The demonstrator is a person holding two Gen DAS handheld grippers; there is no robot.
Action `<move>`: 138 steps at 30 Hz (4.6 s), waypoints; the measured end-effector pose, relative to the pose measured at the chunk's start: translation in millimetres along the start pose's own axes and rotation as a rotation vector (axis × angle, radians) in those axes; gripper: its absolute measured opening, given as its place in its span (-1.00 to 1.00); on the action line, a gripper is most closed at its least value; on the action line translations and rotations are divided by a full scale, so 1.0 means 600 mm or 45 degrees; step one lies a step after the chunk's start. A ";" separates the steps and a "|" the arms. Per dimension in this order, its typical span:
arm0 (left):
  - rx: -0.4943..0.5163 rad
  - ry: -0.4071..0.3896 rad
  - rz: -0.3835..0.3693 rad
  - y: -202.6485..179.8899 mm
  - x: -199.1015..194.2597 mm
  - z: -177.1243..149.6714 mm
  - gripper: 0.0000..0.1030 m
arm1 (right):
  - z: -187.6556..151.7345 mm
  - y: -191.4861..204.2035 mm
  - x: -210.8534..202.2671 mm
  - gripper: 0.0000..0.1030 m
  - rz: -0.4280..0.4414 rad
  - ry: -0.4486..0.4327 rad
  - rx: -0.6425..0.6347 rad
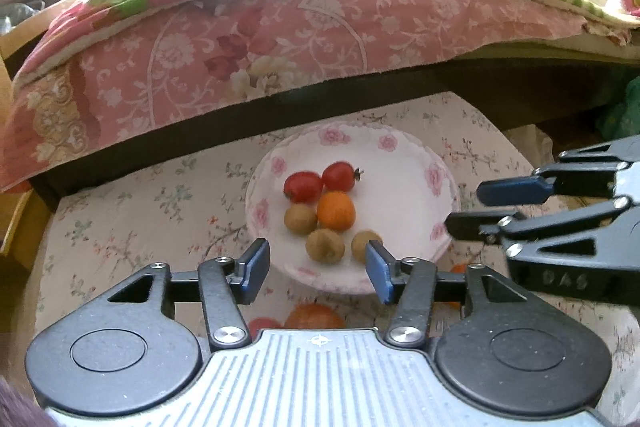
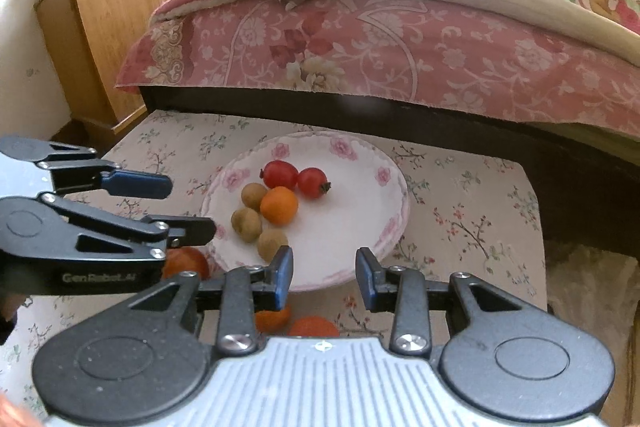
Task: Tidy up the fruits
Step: 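Withdraw both grippers from the plate toward the large red fruit and oranges, then grasp the large red fruit with the left gripper while the right gripper grasps a small orange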
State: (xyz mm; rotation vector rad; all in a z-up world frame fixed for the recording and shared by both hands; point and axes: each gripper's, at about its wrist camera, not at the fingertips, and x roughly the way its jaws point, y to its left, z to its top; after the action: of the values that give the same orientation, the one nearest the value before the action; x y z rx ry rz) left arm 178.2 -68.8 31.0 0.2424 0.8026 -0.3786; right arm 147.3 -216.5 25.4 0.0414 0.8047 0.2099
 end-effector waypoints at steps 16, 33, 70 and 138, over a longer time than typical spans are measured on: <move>0.033 0.092 0.010 0.017 -0.029 -0.070 0.31 | -0.052 0.036 -0.038 -0.31 0.060 0.074 -0.037; 0.154 0.065 -0.099 -0.001 0.001 -0.079 0.33 | -0.055 0.023 -0.016 -0.31 0.092 0.118 -0.018; 0.087 0.068 -0.152 0.011 0.044 -0.069 0.52 | -0.065 -0.014 0.003 -0.30 0.053 0.175 0.042; 0.155 0.176 -0.195 -0.007 0.001 -0.105 -0.03 | -0.067 0.015 0.033 -0.30 0.045 0.245 -0.055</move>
State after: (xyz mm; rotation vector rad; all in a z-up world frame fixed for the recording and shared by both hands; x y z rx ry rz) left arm 135.9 -50.9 -11.9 0.3248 0.9383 -0.5603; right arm 130.0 -205.8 -15.5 -0.0053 0.9911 0.2671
